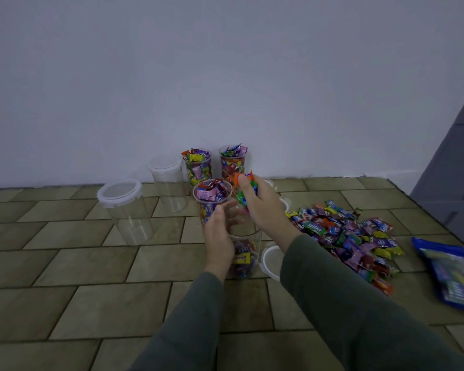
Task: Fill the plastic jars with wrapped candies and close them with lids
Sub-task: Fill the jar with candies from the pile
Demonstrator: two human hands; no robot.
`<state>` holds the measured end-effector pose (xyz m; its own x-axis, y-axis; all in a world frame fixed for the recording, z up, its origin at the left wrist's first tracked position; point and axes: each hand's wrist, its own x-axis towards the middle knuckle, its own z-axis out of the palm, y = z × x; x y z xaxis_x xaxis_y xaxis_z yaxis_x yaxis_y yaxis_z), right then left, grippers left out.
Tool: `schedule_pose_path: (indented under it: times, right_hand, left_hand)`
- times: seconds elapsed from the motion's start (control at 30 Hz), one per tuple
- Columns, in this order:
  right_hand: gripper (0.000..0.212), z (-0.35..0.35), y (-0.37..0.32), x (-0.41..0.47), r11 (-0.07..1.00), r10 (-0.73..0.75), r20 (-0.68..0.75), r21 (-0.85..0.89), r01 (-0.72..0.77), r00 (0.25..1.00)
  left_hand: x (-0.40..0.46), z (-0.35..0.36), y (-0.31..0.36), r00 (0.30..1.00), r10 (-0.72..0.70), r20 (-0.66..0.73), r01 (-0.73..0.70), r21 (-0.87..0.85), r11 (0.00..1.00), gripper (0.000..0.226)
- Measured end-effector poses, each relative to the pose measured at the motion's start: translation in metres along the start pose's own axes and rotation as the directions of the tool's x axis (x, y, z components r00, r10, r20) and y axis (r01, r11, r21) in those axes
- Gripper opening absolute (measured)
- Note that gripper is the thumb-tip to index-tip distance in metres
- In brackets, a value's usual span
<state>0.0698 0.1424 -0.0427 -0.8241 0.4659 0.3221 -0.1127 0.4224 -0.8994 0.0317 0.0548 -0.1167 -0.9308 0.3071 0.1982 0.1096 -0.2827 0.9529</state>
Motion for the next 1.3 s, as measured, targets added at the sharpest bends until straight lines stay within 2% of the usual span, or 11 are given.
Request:
schedule_pose_path:
  times: [0.07,0.2,0.33,0.43,0.57,0.67,0.77,0.97,1.1,1.2,1.3]
  right_hand:
    - [0.028,0.003,0.010,-0.002,0.999,-0.031,0.029,0.031,0.030,0.999]
    - [0.016,0.007,0.021,-0.006,0.961,0.011,0.097,0.274,-0.038,0.995]
    - [0.022,0.006,0.028,-0.007,0.973,-0.031,0.147,0.230,-0.004,0.989]
    - [0.017,0.005,0.033,-0.005,0.987,-0.104,0.101,0.132,0.090,0.990]
    - [0.027,0.000,0.036,-0.002,0.971,-0.237,0.108,-0.002,0.239,0.966]
    - [0.034,-0.009,0.041,0.003,0.915,-0.318,0.138,-0.214,0.341,0.938]
    - [0.026,-0.022,0.044,0.006,0.862,-0.303,0.202,-0.359,0.358,0.931]
    - [0.029,-0.040,0.036,-0.011,0.939,-0.246,0.089,-0.224,0.260,0.965]
    - [0.009,-0.054,0.044,-0.024,0.994,-0.038,-0.041,-0.105,0.033,0.998]
    - [0.008,-0.070,0.055,-0.035,0.990,0.021,-0.048,-0.139,-0.027,0.999]
    - [0.011,-0.086,0.070,-0.042,0.976,0.052,-0.070,-0.209,-0.065,0.996]
  left_hand:
    - [0.001,0.000,0.000,1.000,-0.007,0.001,0.007,-0.002,1.000,0.052]
    - [0.002,-0.001,-0.001,1.000,-0.008,0.007,0.008,-0.014,1.000,0.058]
    - [0.003,-0.001,-0.002,1.000,0.008,0.006,-0.007,-0.035,0.999,0.054]
    - [0.003,-0.001,0.000,1.000,-0.019,0.013,0.020,-0.077,0.997,0.060]
    - [0.003,-0.002,0.001,1.000,-0.011,0.023,0.012,-0.056,0.998,0.072]
    - [0.003,-0.004,0.000,0.999,-0.025,0.037,0.027,-0.042,0.999,0.069]
    - [0.002,-0.003,0.002,0.999,-0.035,0.040,0.036,-0.044,0.998,0.062]
    - [0.004,-0.009,0.004,0.994,-0.072,0.081,0.074,-0.016,0.997,0.041]
    - [0.003,-0.020,0.021,0.993,-0.074,0.093,0.070,0.050,0.996,0.025]
    - [0.009,-0.019,0.046,0.998,0.020,0.067,-0.031,0.166,0.986,0.023]
    - [0.012,-0.003,0.068,0.981,0.130,0.143,-0.171,0.334,0.927,0.018]
